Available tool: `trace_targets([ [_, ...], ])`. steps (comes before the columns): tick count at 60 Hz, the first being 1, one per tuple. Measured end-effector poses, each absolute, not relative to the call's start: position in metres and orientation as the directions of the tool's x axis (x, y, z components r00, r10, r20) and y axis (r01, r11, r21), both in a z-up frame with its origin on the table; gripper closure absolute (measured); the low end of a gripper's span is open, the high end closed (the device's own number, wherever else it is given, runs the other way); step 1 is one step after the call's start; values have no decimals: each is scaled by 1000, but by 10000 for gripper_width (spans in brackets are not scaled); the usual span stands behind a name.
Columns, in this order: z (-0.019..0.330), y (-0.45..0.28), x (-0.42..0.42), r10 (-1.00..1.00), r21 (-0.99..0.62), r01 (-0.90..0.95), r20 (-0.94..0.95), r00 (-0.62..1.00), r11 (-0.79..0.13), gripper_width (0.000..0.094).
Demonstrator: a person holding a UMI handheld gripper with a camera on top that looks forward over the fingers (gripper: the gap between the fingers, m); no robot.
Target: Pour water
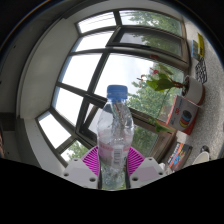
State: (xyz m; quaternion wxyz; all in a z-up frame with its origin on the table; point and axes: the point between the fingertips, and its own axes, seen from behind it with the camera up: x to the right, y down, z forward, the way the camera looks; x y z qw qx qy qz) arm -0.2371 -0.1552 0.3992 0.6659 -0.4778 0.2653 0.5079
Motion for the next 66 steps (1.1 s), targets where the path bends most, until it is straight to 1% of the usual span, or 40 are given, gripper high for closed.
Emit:
trace_targets([
  [3, 411, -160, -215, 396, -534, -836, -745, 536, 126, 630],
  [7, 418, -164, -185, 317, -708, -669, -596, 738, 225, 630],
  [10, 412, -168, -158, 241, -803, -529, -475, 846, 273, 629],
  [13, 402, -165, -141, 163, -877, -391, -358, 919, 281, 630],
  [16, 376, -158, -123, 88, -935, -251, -236, 968, 252, 630],
  [18, 346, -154, -107, 47, -959, -181, -175, 983, 218, 630],
  [20, 323, -147, -94, 11, -977, -134, -134, 991, 164, 630],
  [26, 244, -137, -63, -59, -999, -33, -34, 998, 20, 629],
  [27, 222, -133, -54, -60, -1000, -12, -12, 998, 6, 629],
  [33, 153, -124, -37, -63, -993, 43, 50, 997, -110, 628],
  [37, 122, -126, -31, -49, -987, 49, 57, 997, -155, 628],
  [45, 73, -125, -25, -37, -976, 29, 38, 999, -216, 624],
  [46, 77, -127, -26, -35, -980, 30, 38, 999, -198, 620],
  [47, 80, -125, -26, -35, -987, 30, 36, 999, -157, 616],
  [48, 75, -126, -25, -37, -986, 31, 38, 999, -166, 610],
  [49, 78, -123, -24, -31, -985, 31, 37, 999, -169, 599],
  [50, 78, -126, -25, -29, -989, 31, 36, 999, -146, 583],
  [55, 78, -127, -27, -22, -987, 61, 65, 998, -148, 470],
  [57, 76, -126, -27, -21, -985, 66, 70, 997, -159, 430],
  [59, 68, -124, -25, -24, -979, 64, 70, 997, -194, 381],
  [60, 64, -125, -25, -27, -975, 61, 68, 997, -215, 339],
  [61, 59, -126, -25, -28, -969, 58, 66, 997, -239, 278],
  [63, 53, -129, -27, -25, -961, 48, 57, 998, -272, 111],
  [64, 51, -130, -28, -24, -959, 42, 51, 998, -281, 68],
  [66, 49, -132, -25, -34, -956, 28, 39, 999, -293, 106],
])
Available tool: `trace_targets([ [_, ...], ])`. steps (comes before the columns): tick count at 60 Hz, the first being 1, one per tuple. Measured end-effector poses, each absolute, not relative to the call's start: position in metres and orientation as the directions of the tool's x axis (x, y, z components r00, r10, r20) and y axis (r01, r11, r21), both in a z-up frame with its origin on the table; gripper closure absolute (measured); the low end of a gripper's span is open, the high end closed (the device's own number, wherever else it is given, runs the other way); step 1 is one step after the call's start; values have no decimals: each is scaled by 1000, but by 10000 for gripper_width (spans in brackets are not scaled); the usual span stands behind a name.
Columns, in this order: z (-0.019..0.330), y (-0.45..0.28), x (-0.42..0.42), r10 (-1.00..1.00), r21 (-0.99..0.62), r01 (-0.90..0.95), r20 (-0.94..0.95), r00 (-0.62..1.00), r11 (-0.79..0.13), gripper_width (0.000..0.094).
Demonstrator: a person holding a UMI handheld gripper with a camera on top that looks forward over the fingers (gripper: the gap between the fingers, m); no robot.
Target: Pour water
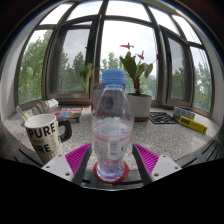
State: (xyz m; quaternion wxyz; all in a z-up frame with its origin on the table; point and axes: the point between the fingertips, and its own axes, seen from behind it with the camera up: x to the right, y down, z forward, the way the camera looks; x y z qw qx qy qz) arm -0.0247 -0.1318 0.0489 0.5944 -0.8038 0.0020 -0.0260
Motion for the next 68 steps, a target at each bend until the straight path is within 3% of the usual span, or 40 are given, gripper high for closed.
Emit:
trace_targets([
  [15, 68, -193, -23, -122, -931, -28, 18, 992, -363, 71],
  [36, 136, -349, -67, -153, -941, -12, 43, 987, -339, 80],
  [48, 155, -435, -88, -154, -934, -11, 47, 987, -357, 79],
  [68, 176, -489, -92, -145, -942, 5, 57, 988, -336, 79],
])
